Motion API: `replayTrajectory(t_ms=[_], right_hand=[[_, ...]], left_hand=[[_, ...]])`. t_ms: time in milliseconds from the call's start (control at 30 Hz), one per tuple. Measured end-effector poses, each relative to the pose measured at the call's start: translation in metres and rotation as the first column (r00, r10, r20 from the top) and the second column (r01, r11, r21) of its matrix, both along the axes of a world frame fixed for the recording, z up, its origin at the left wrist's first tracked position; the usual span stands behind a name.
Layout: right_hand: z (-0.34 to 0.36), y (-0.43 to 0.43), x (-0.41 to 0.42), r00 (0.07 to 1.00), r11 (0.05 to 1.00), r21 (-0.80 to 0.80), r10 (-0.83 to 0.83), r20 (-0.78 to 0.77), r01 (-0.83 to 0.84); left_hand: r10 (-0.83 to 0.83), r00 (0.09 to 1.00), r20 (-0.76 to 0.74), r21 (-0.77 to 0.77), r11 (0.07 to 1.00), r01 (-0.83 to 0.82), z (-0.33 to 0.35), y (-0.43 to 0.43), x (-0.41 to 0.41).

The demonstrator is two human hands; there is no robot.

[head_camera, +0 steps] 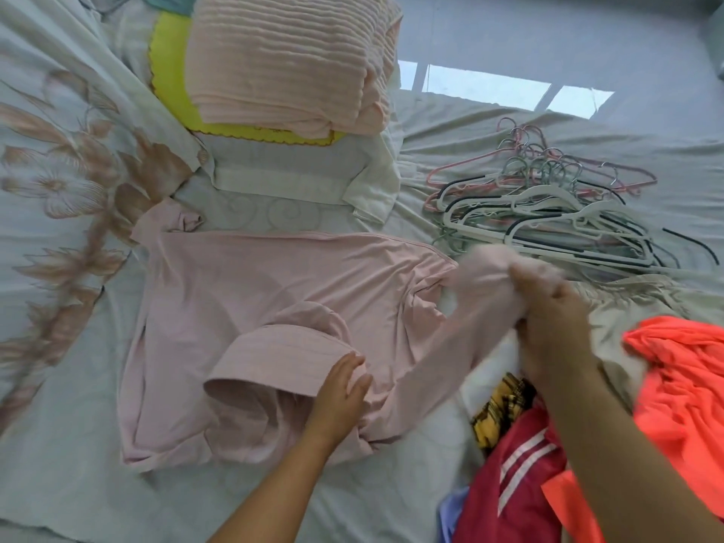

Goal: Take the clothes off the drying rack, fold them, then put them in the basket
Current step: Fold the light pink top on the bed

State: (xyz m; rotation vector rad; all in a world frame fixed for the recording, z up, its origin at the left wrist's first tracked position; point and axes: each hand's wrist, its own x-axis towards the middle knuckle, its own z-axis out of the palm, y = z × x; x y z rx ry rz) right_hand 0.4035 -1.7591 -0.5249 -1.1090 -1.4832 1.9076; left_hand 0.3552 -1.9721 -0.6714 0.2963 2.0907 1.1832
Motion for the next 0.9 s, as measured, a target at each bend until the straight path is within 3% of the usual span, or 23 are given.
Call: replayTrajectory(t_ms=[67,133,200,267,333,433,500,533,600,633,700,800,900], right_hand=[[-0.003,-0.047,-0.035,0.994,0.994,0.014,0.104,0.015,-0.104],[-0.01,-0.102,-0.07,0.966,0.962,0.087,0.257,0.036,-0.259],[-0.023,-0.157,-0.093,0.836,0.814,0.19,0.535,0.126,-0.549],[-0.053,-0.185,-0.092,0.622,0.597,0.191,0.699,0.353,-0.78],[-0.078,-0.18,-0.073,0.571,0.55,0.209,0.645,0.508,-0.808],[-0.115,-0.146,-0.033,0.467,0.523,0.208,0.431,0.772,-0.827],[-0.131,-0.125,-0.008,0.363,0.567,0.103,0.368,0.856,-0.817],[-0.137,-0.119,0.003,0.31,0.583,0.029,0.389,0.868,-0.812],[-0.147,-0.117,0.018,0.203,0.553,-0.104,0.466,0.861,-0.826],[-0.152,-0.12,0.023,0.195,0.546,-0.123,0.488,0.851,-0.829],[-0.157,-0.125,0.029,0.244,0.568,-0.092,0.487,0.838,-0.818],[-0.16,-0.125,0.034,0.35,0.61,0.026,0.418,0.838,-0.792],[-0.154,-0.119,0.039,0.461,0.687,0.015,0.47,0.753,-0.726]], left_hand=[[0.205,0.954,0.218,0.036,0.975,-0.218,0.003,-0.011,-0.006],[0.341,0.845,0.412,0.081,0.91,-0.406,0.007,-0.022,-0.012],[0.396,0.747,0.534,0.064,0.862,-0.503,0.011,-0.033,-0.014],[0.407,0.614,0.677,0.018,0.824,-0.566,0.012,-0.049,-0.01],[0.325,0.55,0.769,0.108,0.783,-0.613,0.003,-0.069,-0.005],[0.404,0.439,0.802,0.065,0.672,-0.738,-0.011,-0.108,-0.01],[0.455,0.439,0.774,0.029,0.668,-0.744,-0.011,-0.129,-0.024],[0.483,0.487,0.727,0.035,0.684,-0.729,-0.009,-0.138,-0.033],[0.602,0.572,0.557,-0.023,0.7,-0.714,-0.012,-0.153,-0.059],[0.667,0.606,0.433,-0.08,0.698,-0.712,-0.017,-0.161,-0.074],[0.728,0.646,0.229,-0.151,0.683,-0.715,-0.027,-0.17,-0.101],[0.76,0.644,0.085,-0.186,0.647,-0.739,-0.029,-0.166,-0.129],[0.566,0.817,-0.111,-0.384,0.734,-0.561,-0.044,-0.169,-0.154]])
